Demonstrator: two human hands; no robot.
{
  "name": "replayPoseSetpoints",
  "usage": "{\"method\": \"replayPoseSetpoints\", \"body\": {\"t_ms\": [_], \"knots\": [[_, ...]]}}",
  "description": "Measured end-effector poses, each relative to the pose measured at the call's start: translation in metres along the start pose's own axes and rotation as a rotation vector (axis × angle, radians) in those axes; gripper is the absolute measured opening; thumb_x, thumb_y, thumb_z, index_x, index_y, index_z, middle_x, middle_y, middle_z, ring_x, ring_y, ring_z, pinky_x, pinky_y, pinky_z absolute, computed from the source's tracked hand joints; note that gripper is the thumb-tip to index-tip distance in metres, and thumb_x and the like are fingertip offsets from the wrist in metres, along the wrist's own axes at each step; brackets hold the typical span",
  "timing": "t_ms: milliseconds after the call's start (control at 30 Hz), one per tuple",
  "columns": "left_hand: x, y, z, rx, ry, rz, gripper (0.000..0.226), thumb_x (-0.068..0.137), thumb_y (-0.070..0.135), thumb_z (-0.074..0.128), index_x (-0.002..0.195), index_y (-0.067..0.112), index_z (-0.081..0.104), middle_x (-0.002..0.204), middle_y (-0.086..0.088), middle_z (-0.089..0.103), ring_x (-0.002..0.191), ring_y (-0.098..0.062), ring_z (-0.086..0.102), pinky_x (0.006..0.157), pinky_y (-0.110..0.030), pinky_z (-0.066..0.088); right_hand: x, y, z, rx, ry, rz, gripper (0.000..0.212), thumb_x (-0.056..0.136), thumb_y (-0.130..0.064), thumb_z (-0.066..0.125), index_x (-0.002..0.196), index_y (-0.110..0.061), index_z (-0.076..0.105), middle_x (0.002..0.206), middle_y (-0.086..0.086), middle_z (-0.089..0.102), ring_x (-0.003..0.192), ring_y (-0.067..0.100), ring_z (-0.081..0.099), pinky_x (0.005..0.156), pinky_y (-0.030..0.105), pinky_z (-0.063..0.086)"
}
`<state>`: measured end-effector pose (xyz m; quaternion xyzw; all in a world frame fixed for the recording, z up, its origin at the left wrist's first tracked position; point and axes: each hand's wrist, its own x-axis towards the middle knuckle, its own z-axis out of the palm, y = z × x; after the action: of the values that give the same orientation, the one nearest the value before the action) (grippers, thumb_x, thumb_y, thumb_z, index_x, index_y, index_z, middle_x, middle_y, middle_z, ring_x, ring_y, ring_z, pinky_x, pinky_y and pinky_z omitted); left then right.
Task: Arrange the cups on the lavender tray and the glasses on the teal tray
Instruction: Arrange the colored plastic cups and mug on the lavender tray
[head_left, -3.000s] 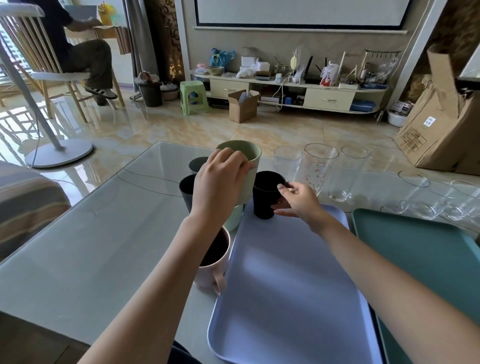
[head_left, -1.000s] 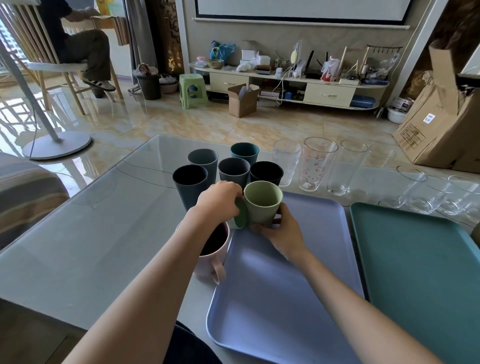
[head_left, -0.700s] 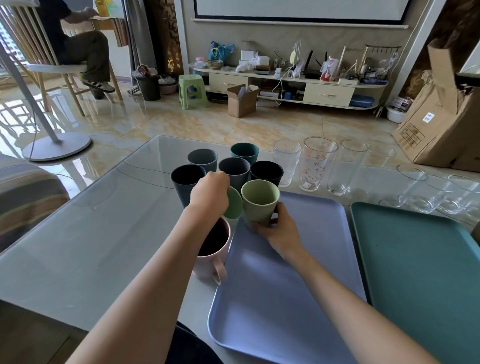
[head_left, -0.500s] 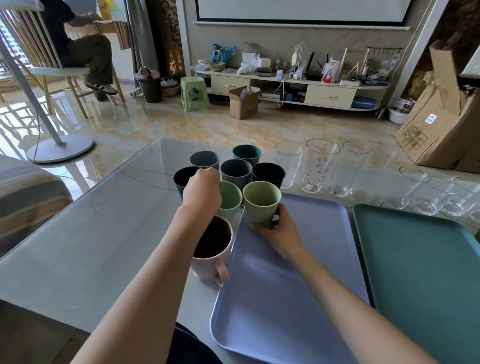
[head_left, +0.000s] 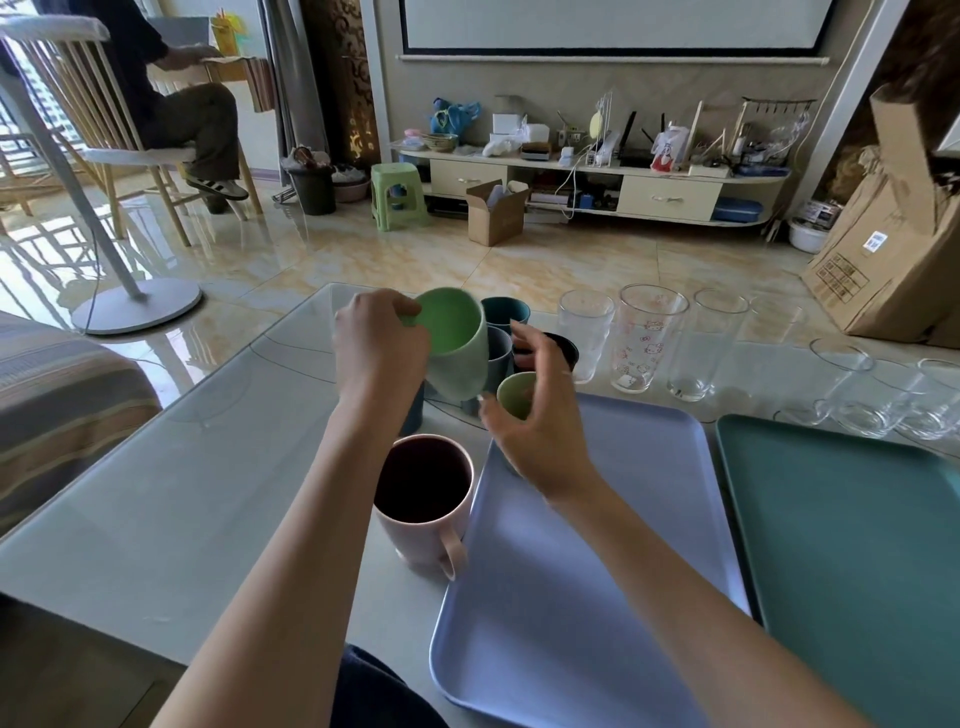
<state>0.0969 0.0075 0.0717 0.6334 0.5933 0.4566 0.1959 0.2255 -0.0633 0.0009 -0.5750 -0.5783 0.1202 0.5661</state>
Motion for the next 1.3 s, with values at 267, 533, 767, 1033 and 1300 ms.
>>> {"method": "replayPoseSetpoints", "body": {"t_ms": [267,533,767,1033,1300], "knots": [[-0.016,0.009,-0.005,-0.356,-0.327,-0.083,0.023,0.082,0.002,0.058,0.085,0.022,0.069,0.090,0.004,0.066,0.087,-0.018,0.065,0.061,-0.041,0.061,0.011,-0.007,-0.003,0.116,-0.041,0.107,0.081,0.055,-0.047,0.078,0.127,-0.031,0.045,0.118,-0.012,0.056,0.111,0.009,0.052,0.094,0.035,0.049],[-0.010,-0.028,-0.003,0.323,-0.840,0.085,0.048,0.086,0.003,0.057,0.132,0.014,0.047,0.119,-0.013,0.057,0.104,-0.025,0.057,0.089,-0.036,0.049,-0.029,-0.003,-0.049,0.269,0.031,0.195,0.069,0.061,-0.036,0.085,0.119,-0.033,0.047,0.107,-0.022,0.057,0.096,-0.006,0.057,0.076,0.017,0.053],[-0.024,-0.049,0.003,0.686,-0.950,0.077,0.035,0.081,-0.004,0.046,0.108,0.012,0.062,0.111,-0.013,0.062,0.092,-0.027,0.057,0.074,-0.033,0.048,-0.082,0.022,-0.056,0.206,-0.114,0.285,0.065,0.064,-0.022,0.085,0.117,-0.034,0.049,0.107,-0.025,0.062,0.097,-0.008,0.059,0.076,0.009,0.048],[-0.016,-0.060,-0.004,0.662,-0.784,-0.069,0.030,0.083,-0.006,0.036,0.097,0.010,0.057,0.097,-0.017,0.050,0.084,-0.041,0.059,0.044,-0.037,0.051,-0.095,0.045,-0.037,0.213,-0.210,0.348,0.069,0.067,-0.011,0.083,0.124,-0.027,0.048,0.118,-0.017,0.060,0.104,-0.008,0.056,0.083,0.010,0.048],[-0.013,-0.059,-0.007,0.567,-0.762,-0.200,0.034,0.084,-0.005,0.036,0.108,0.006,0.057,0.106,-0.021,0.051,0.074,-0.043,0.062,0.054,-0.046,0.059,-0.087,0.046,-0.031,0.238,-0.302,0.329,0.071,0.065,-0.024,0.082,0.124,-0.033,0.043,0.122,-0.018,0.056,0.105,-0.010,0.053,0.084,0.011,0.048]]}}
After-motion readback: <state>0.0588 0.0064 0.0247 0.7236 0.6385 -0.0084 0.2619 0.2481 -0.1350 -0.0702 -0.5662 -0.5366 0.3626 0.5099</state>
